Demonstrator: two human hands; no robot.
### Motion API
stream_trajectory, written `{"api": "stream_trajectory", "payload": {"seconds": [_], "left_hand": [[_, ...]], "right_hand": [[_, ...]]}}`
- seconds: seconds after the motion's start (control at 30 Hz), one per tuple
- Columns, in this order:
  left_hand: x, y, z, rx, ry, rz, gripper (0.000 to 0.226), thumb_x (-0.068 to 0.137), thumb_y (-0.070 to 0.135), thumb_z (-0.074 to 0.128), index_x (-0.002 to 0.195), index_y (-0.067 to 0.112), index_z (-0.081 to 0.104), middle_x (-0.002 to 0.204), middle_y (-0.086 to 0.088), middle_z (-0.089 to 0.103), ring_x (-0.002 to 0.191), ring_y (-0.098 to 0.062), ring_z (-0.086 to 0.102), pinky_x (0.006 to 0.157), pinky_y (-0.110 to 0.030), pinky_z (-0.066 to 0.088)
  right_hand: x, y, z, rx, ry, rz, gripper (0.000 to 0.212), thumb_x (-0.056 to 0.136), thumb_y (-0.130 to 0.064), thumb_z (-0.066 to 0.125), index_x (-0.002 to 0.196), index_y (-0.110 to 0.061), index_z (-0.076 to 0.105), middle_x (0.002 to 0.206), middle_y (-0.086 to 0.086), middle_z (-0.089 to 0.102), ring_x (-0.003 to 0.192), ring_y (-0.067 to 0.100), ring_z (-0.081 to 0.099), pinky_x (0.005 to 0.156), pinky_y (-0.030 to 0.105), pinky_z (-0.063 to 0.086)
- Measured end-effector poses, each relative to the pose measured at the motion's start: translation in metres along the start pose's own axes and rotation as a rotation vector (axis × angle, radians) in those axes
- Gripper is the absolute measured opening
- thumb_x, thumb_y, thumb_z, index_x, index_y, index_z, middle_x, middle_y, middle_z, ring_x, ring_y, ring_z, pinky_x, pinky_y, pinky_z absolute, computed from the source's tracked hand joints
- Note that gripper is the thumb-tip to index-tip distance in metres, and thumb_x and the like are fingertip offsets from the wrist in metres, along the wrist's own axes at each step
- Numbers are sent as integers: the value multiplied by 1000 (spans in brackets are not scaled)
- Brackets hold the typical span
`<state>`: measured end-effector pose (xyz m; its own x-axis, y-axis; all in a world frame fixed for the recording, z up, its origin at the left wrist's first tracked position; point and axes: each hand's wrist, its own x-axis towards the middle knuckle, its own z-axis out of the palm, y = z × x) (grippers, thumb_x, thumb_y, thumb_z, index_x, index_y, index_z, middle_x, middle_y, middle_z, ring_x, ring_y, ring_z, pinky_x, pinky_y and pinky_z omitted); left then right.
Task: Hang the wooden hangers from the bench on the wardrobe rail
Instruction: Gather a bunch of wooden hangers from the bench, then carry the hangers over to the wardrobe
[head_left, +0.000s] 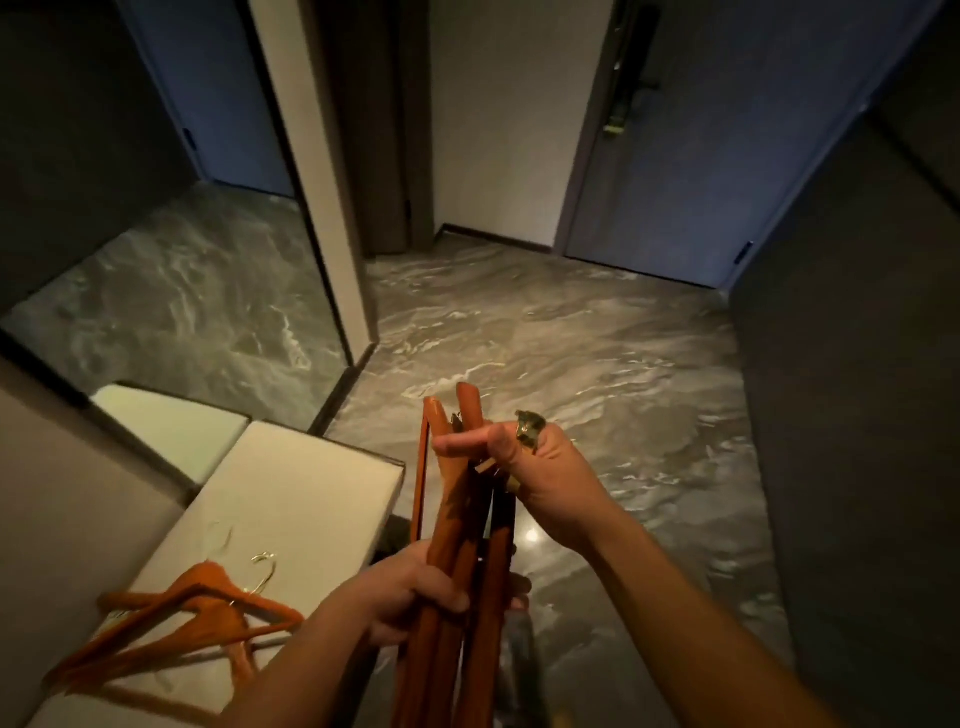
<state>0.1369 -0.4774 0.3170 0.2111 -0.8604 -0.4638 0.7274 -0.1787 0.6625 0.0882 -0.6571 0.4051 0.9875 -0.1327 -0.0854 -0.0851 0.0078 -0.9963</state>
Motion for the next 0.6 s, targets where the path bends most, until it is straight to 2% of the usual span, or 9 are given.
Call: {"api": "stream_trajectory", "payload": {"seconds": [0.07, 0.1, 0.23, 0.33, 0.4, 0.43, 0.5, 0.6], "left_hand": [[46, 10, 38, 95, 14, -6, 66, 79, -23, 50, 142, -5, 41, 140, -39, 47, 132, -52, 45, 113, -65, 27], [69, 13, 58, 135, 18, -2, 63, 80, -21, 53, 140, -4, 44, 137, -37, 51, 129, -50, 50, 111, -64, 31], [151, 25, 141, 226, 17, -13, 54, 83, -4, 68, 135, -4, 50, 128, -34, 61, 120, -46, 59, 100, -56, 48], [204, 29, 196, 261, 9, -19, 59, 78, 0, 76, 131, -9, 51, 121, -37, 63, 114, -49, 62, 101, -57, 47], [238, 29, 224, 270, -21, -38, 60, 75, 1, 79, 128, -9, 53, 118, -38, 64, 111, -50, 63, 93, -52, 51], [255, 28, 236, 277, -41, -53, 59, 74, 0, 79, 127, -10, 53, 117, -38, 65, 110, -50, 64, 90, -49, 52], [289, 26, 259, 285, -91, -78, 60, 72, -1, 79, 126, -11, 53, 116, -39, 65, 109, -51, 64, 87, -49, 54], [343, 22, 291, 302, -173, -120, 60, 70, -3, 78, 126, -10, 55, 116, -39, 65, 109, -51, 64, 94, -54, 53]], "right_hand": [[-14, -9, -51, -36, 77, -16, 47, 97, -40, 46, 108, -5, 77, 111, 2, 76, 113, 16, 66, 95, 32, 50], [-20, -13, -76, -47, 115, -31, 48, 96, -42, 47, 106, -5, 78, 110, 0, 77, 113, 15, 66, 98, 33, 50], [-41, -27, -167, -56, 269, -105, 45, 94, -37, 55, 101, 2, 77, 104, 6, 78, 100, 10, 71, 96, 29, 49], [-56, -30, -234, -69, 387, -105, 39, 96, -36, 59, 98, -3, 79, 102, 6, 78, 99, 16, 71, 95, 36, 50], [-67, -30, -277, -84, 473, -100, 38, 95, -40, 61, 95, -8, 81, 100, 12, 77, 98, 26, 70, 93, 47, 50], [-73, -29, -297, -81, 517, -95, 37, 94, -40, 61, 95, -9, 81, 99, 17, 75, 96, 29, 69, 92, 49, 50], [-86, -28, -336, -80, 585, -73, 36, 94, -38, 63, 97, -7, 80, 96, 14, 76, 92, 20, 70, 87, 43, 52], [-103, -20, -390, -77, 637, -25, 36, 92, -37, 66, 102, -5, 78, 76, -11, 73, 76, 2, 67, 74, 22, 51]]}}
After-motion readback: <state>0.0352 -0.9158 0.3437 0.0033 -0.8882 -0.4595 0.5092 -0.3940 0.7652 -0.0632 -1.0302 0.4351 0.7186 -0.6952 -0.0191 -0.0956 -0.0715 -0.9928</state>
